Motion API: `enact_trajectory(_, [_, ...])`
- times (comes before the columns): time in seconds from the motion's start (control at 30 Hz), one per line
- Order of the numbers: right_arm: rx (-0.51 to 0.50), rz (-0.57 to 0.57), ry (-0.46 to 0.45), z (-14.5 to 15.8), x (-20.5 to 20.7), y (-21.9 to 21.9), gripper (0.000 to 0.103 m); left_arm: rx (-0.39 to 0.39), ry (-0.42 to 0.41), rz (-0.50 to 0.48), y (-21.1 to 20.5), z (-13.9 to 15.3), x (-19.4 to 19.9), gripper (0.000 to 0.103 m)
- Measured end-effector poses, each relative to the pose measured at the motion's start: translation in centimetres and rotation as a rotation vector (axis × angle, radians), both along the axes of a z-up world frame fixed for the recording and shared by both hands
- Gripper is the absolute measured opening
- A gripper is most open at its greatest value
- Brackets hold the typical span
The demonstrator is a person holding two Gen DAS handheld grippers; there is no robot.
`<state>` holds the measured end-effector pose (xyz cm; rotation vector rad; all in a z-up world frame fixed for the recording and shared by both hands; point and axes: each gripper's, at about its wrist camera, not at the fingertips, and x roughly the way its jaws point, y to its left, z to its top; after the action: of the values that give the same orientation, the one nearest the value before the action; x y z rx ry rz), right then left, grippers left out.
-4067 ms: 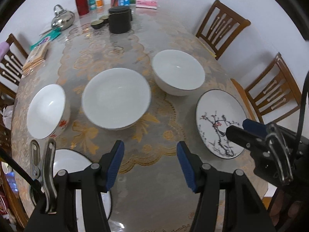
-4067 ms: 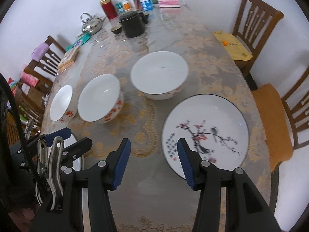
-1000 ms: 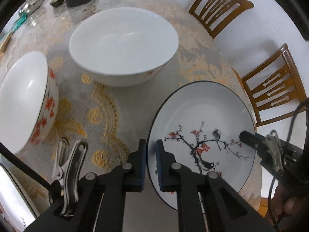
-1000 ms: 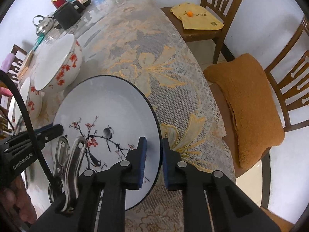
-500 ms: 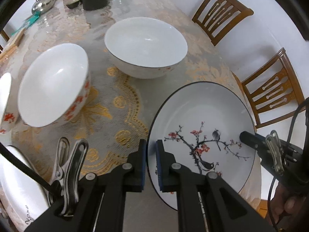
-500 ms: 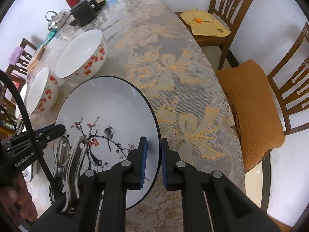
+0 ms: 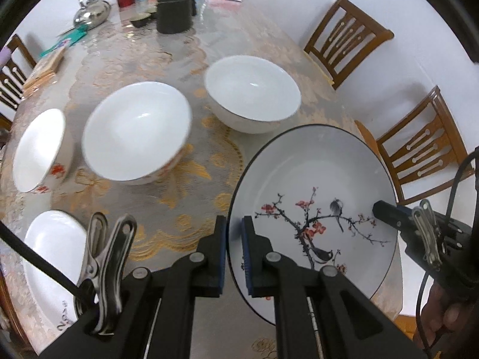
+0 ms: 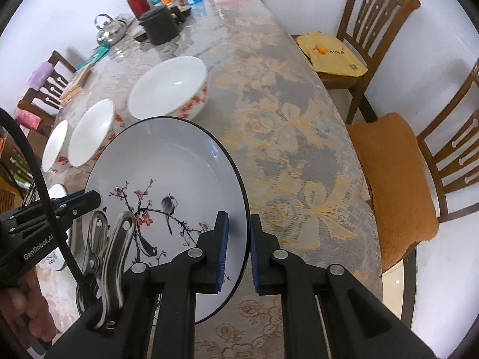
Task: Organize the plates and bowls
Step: 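Carry the bird-and-branch plate with the right gripper toward the plate stack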
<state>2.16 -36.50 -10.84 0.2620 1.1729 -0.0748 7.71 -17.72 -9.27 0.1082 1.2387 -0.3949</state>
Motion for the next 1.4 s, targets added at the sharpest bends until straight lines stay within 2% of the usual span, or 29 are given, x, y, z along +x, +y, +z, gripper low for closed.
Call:
enact_trajectory(0.3, [0.007, 0.098, -0.028, 1.7, 1.5, 5.5, 0.014, 0.012, -0.023, 0.1, 6.4, 2.1, -0.7, 0.009])
enact_trajectory(0.53, [0.015, 0.177, -0.029, 1.9, 2.7, 10.2, 0.014, 0.015, -0.019, 0.178, 11.6, 2.3, -1.1, 0.009])
enact_trajectory(1.0, [0.022, 0.349, 0.0, 0.7, 5.8, 20.9, 0.014, 0.033, 0.014, 0.344, 22.4, 1.3, -1.4, 0.009])
enact_trajectory(1.4, [0.027, 0.412, 0.046, -1.5, 7.7, 26.5, 0.014, 0.048, 0.052, 0.403, 27.9, -0.9, -0.7, 0.009])
